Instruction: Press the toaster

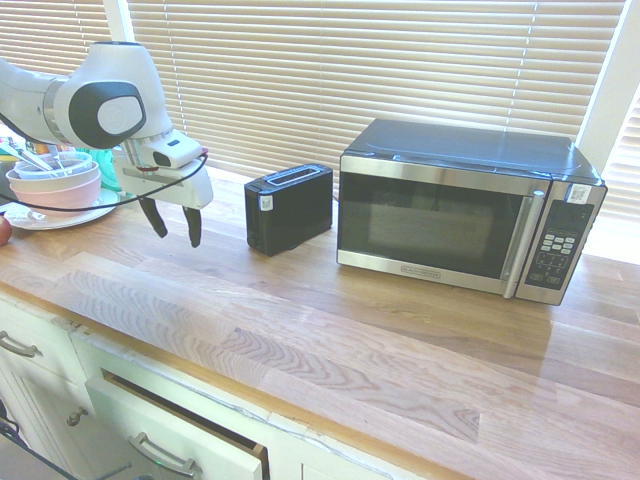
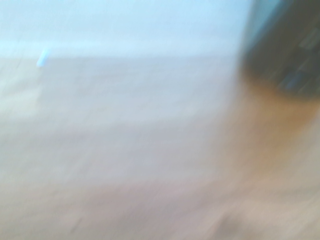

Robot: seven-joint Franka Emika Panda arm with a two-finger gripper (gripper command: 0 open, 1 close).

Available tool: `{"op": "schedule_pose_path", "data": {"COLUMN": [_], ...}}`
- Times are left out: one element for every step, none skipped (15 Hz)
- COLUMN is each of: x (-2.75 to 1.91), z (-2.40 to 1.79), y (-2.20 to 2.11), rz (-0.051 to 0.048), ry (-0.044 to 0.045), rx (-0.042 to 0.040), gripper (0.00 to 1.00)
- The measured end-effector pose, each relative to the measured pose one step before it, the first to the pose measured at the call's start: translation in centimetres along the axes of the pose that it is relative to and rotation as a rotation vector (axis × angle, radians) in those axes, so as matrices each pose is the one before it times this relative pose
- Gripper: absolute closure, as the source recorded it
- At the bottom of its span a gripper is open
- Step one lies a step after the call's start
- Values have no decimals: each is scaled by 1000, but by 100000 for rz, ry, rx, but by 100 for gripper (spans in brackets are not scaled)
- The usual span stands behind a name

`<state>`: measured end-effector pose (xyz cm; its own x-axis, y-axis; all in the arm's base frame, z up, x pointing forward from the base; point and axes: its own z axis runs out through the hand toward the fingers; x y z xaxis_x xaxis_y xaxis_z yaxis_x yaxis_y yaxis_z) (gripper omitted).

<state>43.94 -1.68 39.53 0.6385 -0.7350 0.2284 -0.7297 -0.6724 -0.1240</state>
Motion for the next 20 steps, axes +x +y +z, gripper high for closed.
{"op": "schedule_pose_path", "data": {"x": [870, 769, 730, 723, 690, 731, 863, 804, 618, 479, 272, 89, 32, -40, -16, -82, -134, -153, -88, -17], "z": [-408, -419, -509, -575, -577, -608, -603, -577, -367, -81, 193, 418, 441, 372, 225, 96, -99, -110, -31, 12], "y": [164, 92, -42, -125, -218, -316, -245, -333, -350, -408, -463, -389, -365, -384, -370, -321, -303, -231, -96, -12], "rz": [445, 243, 273, 384, 290, 247, 506, 129, -113, -443, -410, -683, -698, -594, -471, -460, -300, -303, -174, -20], "ry": [4228, 3965, 4085, 4223, 3404, 3295, 2806, 1956, 1552, 1128, 341, -264, -477, -577, -319, -185, -110, -61, -23, -39], "rx": [1807, 1288, 822, 487, -245, -238, -268, -47, -204, -234, -199, -285, -241, -31, 2, -143, -129, 136, 86, -4], "gripper": [0, 0, 0, 0, 0, 0, 0, 0, 0, 0, 0, 0, 100, 100, 100, 100, 100, 100, 100, 100]}}
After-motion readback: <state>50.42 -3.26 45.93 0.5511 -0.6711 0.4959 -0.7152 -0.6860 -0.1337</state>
